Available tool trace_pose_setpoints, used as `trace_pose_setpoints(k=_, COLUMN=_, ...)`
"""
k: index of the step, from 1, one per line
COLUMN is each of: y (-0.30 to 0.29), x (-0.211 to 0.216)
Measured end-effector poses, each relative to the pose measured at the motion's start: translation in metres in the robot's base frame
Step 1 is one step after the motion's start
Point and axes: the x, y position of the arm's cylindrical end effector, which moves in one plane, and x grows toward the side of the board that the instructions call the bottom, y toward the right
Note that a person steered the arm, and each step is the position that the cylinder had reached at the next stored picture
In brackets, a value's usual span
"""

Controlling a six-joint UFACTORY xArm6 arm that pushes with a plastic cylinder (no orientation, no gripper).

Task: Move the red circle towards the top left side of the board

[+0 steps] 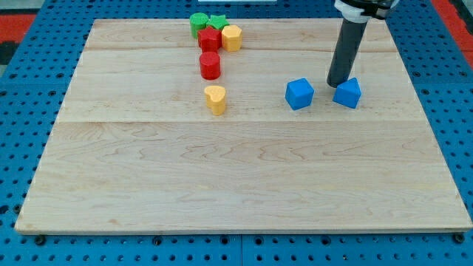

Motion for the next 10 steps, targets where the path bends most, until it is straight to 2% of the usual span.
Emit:
trace_pose_setpoints(k=2, y=-0.087, x=-0.071)
trace_pose_setpoints(k=3, y=-0.161, x=-0.071)
trace_pose_setpoints(k=4, y=-0.190, x=-0.069)
trace_pose_setpoints(k=6, y=-0.229, x=-0.002)
trace_pose_setpoints(k=8, y=-0.242, x=0.087)
trace_pose_setpoints(k=9, y=-0.278, x=0.057)
trace_pose_setpoints(k=10, y=-0.218, x=0.033)
